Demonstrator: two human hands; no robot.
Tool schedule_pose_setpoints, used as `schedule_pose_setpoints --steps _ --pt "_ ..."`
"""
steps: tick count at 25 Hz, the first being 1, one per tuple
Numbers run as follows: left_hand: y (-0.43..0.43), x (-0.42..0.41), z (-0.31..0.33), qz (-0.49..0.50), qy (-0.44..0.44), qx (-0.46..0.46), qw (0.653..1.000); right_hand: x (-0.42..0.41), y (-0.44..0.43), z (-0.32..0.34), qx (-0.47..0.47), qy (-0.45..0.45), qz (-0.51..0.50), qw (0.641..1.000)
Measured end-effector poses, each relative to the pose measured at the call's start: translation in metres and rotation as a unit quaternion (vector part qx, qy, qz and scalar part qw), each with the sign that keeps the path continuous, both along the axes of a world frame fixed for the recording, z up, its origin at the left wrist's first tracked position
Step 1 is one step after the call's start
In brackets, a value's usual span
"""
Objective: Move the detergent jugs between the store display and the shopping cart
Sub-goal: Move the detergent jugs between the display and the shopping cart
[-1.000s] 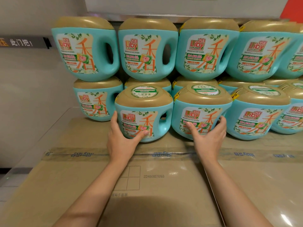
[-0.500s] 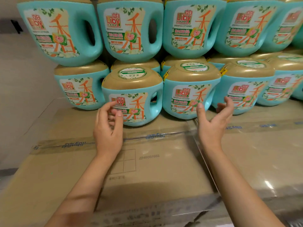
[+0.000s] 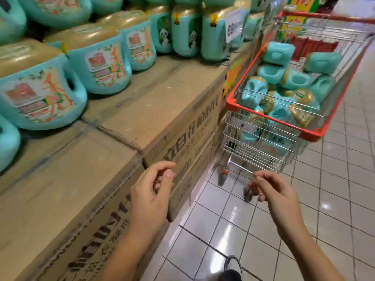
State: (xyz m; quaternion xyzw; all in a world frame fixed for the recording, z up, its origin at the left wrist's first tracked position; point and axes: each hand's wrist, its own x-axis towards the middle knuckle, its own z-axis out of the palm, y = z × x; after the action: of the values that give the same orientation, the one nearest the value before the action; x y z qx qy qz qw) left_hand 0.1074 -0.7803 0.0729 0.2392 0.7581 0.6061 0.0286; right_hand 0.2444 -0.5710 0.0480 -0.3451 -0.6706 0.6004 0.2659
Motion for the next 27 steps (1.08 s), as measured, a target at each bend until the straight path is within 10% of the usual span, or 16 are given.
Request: schedule_pose_setpoints --steps 9,27 --pt "0.181 0.084 -0.092 -0.13 -0.235 -0.075 0.96 0.164 0.135 -0.051 -0.084 -0.111 -0.12 0.983" --pt "0.572 -0.003 -0.07 -0.136 -0.196 -0.065 0.969 0.089 0.51 -0.027 -0.053 -0.09 -0.106 0.989"
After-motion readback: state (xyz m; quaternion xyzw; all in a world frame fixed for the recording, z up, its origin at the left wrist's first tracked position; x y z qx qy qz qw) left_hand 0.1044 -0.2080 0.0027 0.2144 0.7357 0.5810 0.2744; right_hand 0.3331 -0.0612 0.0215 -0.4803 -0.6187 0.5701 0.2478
